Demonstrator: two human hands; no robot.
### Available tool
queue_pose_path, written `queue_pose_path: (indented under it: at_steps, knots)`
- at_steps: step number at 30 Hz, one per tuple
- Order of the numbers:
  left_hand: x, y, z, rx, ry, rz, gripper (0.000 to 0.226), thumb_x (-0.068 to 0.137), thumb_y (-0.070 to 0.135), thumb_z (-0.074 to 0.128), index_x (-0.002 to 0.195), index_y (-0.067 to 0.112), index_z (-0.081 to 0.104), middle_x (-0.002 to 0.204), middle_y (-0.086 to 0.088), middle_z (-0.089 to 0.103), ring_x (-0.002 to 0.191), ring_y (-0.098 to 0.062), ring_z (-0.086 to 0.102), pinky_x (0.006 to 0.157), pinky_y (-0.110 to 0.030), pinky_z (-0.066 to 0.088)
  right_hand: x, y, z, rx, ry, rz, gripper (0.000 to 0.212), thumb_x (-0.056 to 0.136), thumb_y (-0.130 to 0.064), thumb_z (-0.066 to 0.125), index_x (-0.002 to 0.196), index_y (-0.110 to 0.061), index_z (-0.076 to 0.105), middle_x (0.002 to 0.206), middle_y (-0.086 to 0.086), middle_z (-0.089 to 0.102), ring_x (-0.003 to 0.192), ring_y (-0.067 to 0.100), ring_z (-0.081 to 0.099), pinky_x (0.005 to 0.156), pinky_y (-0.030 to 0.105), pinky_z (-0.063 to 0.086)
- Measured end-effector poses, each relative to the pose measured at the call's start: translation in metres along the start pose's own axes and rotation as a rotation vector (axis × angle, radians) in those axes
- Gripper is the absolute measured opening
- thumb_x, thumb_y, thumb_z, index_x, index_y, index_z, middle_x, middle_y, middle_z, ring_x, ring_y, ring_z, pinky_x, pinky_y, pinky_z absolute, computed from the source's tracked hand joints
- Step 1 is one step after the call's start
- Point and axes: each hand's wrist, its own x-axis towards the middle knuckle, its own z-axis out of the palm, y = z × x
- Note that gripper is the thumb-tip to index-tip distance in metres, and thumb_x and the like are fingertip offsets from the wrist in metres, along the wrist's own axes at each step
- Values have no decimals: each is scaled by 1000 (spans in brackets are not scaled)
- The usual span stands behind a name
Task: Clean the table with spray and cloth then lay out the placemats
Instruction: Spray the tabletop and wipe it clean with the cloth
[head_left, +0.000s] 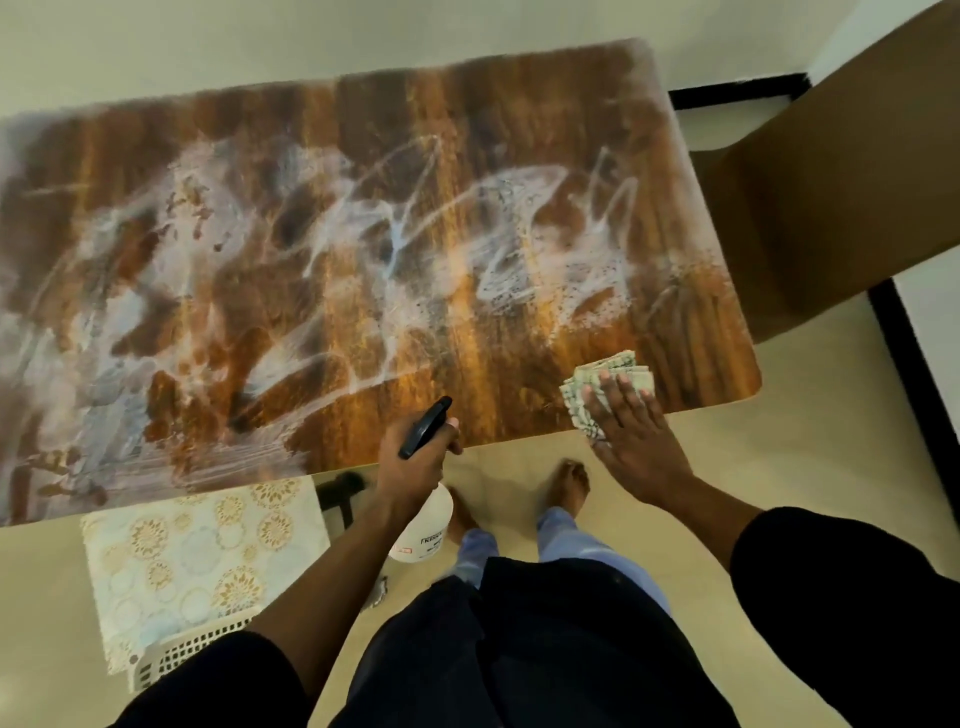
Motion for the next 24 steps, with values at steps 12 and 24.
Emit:
queue_pose_path:
  at_steps: [12,24]
  knots:
    - [20,50,94,39,30,14,30,98,29,72,94,0,75,75,-21,72,44,-16,54,43,-27,43,32,-5,-11,113,-38,-72,69,103,-52,17,165,-29,-1,170,3,-18,158,30,-15,125,52,-7]
    - [35,90,163,70,19,49,10,104,8,67,102,4,76,80,-21,73,48,-8,60,48,-18,46,54,100,-29,152,-35,-8,65,109,-52,17,162,-33,-14,167,-3,-30,153,22,-31,125,49,-13]
